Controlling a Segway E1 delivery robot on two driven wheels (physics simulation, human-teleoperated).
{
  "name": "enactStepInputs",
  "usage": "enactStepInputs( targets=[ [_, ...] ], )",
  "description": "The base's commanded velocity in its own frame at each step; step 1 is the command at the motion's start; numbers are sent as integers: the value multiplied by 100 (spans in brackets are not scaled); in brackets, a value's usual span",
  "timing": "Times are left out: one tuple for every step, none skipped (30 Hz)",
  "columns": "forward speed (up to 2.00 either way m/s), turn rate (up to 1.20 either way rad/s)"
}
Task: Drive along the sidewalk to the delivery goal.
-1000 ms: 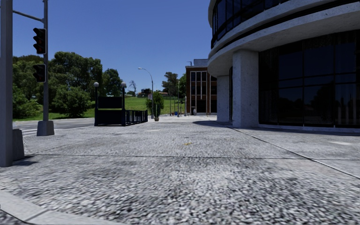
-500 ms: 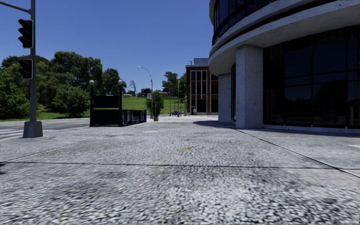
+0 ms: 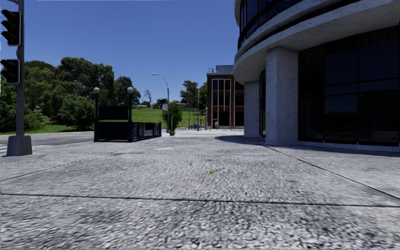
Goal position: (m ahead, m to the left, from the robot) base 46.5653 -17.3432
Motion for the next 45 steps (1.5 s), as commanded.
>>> enactStepInputs(
  targets=[
    [108, 0],
    [108, 0],
    [108, 0],
    [108, 0],
    [108, 0],
    [108, 0],
    [108, 0],
    [108, 0],
    [108, 0],
    [108, 0],
    [108, 0],
    [108, 0],
    [108, 0],
    [108, 0],
    [108, 0],
    [108, 0],
    [108, 0],
    [108, 0],
    [108, 0],
    [108, 0],
    [108, 0],
    [108, 0],
    [108, 0],
    [108, 0],
    [108, 0],
    [108, 0],
    [108, 0],
    [108, 0],
    [108, 0],
    [110, 0],
    [111, 0],
    [113, 0],
    [117, 0],
    [117, 0],
    [119, 0],
    [121, 0],
    [124, 0],
    [124, 0],
    [125, 0],
    [125, 0],
    [125, 0],
    [125, 0],
    [125, 0],
    [125, 0],
    [125, 0]
  ],
)
